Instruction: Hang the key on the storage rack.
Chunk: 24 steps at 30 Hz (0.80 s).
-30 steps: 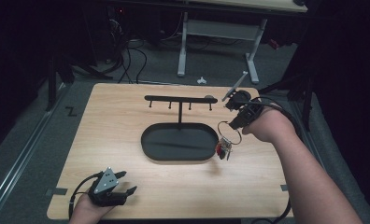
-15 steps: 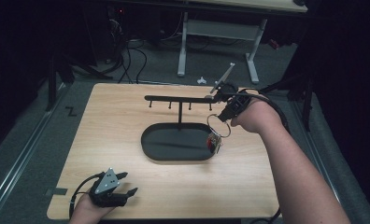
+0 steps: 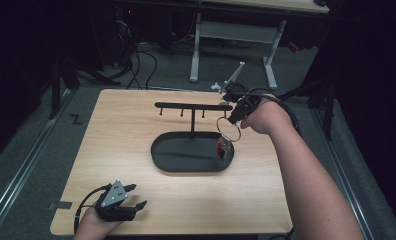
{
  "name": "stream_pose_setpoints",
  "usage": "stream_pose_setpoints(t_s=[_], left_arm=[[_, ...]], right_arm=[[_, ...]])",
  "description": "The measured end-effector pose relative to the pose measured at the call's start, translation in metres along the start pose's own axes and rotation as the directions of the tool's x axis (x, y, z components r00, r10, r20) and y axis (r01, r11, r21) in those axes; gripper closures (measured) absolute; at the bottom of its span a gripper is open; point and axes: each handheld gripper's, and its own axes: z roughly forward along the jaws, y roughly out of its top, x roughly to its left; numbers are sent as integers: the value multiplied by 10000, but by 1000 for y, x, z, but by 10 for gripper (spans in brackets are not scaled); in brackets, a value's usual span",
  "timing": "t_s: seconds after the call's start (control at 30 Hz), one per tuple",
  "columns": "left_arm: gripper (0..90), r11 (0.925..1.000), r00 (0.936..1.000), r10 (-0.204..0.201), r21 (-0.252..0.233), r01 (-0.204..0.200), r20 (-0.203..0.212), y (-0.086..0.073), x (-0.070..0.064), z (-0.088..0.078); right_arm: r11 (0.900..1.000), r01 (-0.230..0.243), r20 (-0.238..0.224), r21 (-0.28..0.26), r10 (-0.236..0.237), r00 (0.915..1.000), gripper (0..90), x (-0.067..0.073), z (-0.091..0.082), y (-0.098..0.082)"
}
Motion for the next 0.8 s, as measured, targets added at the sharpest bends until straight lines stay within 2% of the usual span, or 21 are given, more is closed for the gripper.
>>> stream_pose_setpoints(t_s=[0.1, 0.2, 0.23, 0.43, 0.57, 0.8], left_arm=[[317, 10000, 10000, 9, -36, -9, -54, 0, 1, -1], [317, 10000, 10000, -19, -75, 18, -79, 0, 1, -2], [317, 10000, 10000, -4, -37, 3, -63, 0, 2, -2], [317, 10000, 10000, -31, -61, 31, -68, 0, 2, -2], [317, 10000, 10000, -5, -61, 5, -75, 0, 1, -2], [317, 10000, 10000, -21, -41, 20, -87, -1, 2, -1]], right_arm=[[10000, 66, 8, 23, -66, 10000, 875, -4, 4, 3], [9997, -231, -40, 29, 231, 9997, 875, -7, 7, 5], [9999, -109, -14, -39, 109, 9999, 875, -11, 9, 6], [9980, -628, -80, -70, 628, 9980, 875, -19, 12, 8], [9983, -566, -97, -108, 564, 9984, 875, -25, 14, 10], [9983, -578, -177, -73, 576, 9982, 875, -28, 18, 13]])
